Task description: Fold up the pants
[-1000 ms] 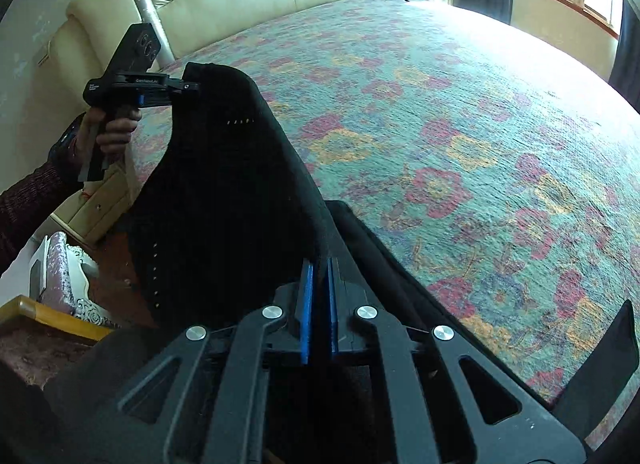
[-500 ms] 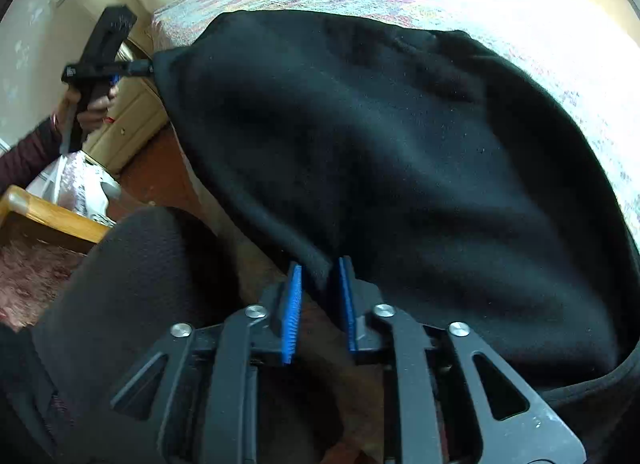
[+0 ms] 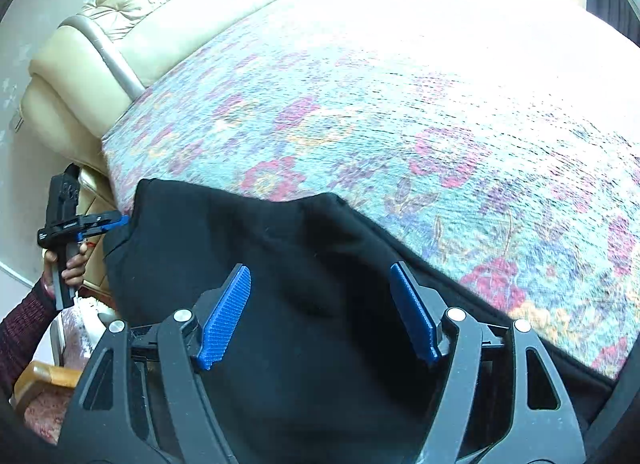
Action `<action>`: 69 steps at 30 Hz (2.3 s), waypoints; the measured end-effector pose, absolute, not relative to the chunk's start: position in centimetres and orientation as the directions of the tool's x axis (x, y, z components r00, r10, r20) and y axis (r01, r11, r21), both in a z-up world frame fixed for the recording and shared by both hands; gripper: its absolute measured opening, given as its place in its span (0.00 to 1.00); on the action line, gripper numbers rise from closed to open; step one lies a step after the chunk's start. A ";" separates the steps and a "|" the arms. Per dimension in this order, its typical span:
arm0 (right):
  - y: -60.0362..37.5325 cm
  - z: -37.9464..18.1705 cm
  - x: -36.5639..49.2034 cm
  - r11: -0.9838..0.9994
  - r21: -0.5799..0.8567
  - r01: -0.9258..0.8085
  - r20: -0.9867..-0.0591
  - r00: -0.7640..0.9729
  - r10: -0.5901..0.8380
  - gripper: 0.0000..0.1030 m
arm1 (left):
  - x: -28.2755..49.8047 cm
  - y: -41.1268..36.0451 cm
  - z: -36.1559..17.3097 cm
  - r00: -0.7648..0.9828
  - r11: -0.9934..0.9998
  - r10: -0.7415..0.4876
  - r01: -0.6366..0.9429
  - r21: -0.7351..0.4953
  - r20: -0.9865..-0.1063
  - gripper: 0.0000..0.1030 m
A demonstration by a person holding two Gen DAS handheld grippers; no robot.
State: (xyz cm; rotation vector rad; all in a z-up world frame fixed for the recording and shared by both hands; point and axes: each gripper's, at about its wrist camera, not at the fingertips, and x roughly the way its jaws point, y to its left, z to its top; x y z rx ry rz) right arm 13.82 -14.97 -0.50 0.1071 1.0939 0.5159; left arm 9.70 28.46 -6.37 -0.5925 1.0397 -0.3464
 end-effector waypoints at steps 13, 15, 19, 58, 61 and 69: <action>-14.7 -5.3 19.5 0.823 0.487 -0.292 -0.800 0.229 0.554 0.65 | 14.2 24.4 -4.0 0.501 0.832 -0.518 0.104 -0.545 -0.694 0.77; -14.6 -5.1 20.0 0.828 0.473 -0.302 -0.802 0.241 0.547 0.65 | 14.7 22.3 -3.7 0.493 0.859 -0.495 0.156 -0.487 -0.715 0.77; -14.3 -5.5 20.6 0.802 0.498 -0.329 -0.793 0.202 0.575 0.59 | 14.9 19.3 -6.1 0.416 0.906 -0.418 0.253 -0.339 -0.808 0.77; -42.2 -3.0 18.2 0.881 -0.035 0.472 -0.917 0.335 -0.216 0.69 | 11.3 17.8 -1.2 0.589 0.961 -0.244 0.040 -0.274 -0.771 0.71; -43.3 -5.1 18.9 0.867 -0.054 0.495 -0.934 0.281 -0.219 0.64 | 11.4 14.4 -1.1 0.576 0.966 -0.251 0.102 -0.237 -0.778 0.71; -47.3 -2.6 12.6 0.829 0.159 0.537 -0.885 0.450 -0.122 0.05 | 10.9 9.7 -2.8 0.500 0.954 -0.299 0.154 -0.256 -0.813 0.77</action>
